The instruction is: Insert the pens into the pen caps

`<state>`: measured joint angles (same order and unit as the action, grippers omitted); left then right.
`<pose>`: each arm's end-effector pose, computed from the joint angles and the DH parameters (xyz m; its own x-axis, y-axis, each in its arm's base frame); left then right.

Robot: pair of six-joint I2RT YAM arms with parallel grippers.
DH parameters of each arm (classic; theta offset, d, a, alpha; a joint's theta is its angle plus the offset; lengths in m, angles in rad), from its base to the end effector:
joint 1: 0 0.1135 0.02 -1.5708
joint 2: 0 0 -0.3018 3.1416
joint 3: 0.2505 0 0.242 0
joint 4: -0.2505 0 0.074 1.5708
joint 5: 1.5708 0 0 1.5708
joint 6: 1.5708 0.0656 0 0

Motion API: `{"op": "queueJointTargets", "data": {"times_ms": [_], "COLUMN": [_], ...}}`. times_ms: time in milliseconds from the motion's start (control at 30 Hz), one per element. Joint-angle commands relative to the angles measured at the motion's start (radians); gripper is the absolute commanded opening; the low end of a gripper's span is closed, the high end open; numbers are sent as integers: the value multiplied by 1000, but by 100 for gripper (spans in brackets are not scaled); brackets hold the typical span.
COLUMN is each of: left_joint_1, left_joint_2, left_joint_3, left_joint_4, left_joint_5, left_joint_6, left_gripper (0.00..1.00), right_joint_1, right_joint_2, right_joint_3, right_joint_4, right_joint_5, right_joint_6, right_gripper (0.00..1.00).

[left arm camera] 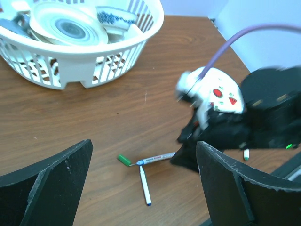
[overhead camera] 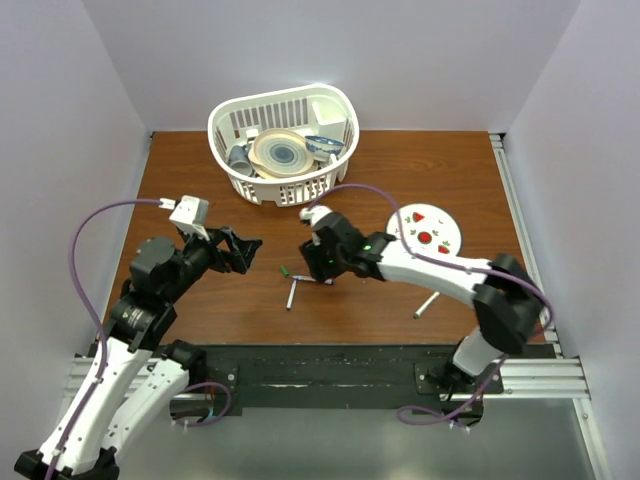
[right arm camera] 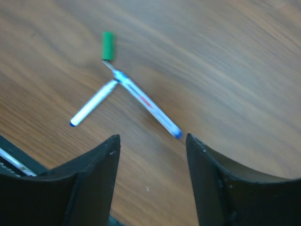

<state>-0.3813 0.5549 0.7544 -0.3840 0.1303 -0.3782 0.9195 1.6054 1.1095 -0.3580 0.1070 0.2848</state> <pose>0.1064 -0.0519 0.3523 -0.3383 -0.2588 -0.9048 0.3902 0.8363 -0.3851 0.2218 0.2794 0.2514 -0.6488 -0.3903 -0.6532 -0.5897 0.8005 0.1073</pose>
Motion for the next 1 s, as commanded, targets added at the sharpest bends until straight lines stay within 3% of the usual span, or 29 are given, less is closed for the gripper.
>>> {"op": "queueJointTargets", "data": {"times_ms": [0, 200, 433, 967], "left_joint_1": [5, 7, 10, 12], "left_joint_2": [-36, -49, -55, -90], "left_joint_3": [-1, -1, -3, -6], "left_joint_4": [25, 20, 20, 17], "left_joint_5": [-70, -89, -90, -123], "left_joint_6": [10, 9, 9, 1], "left_gripper": [96, 96, 96, 96], "right_joint_1": [45, 45, 45, 44], "right_joint_2": [100, 139, 159, 229], "right_joint_3": [113, 76, 46, 32], "right_joint_4": [19, 85, 102, 71], "right_joint_5": [-9, -67, -29, -9], "right_joint_6": [-176, -278, -340, -349], "right_gripper": [55, 53, 51, 40]}}
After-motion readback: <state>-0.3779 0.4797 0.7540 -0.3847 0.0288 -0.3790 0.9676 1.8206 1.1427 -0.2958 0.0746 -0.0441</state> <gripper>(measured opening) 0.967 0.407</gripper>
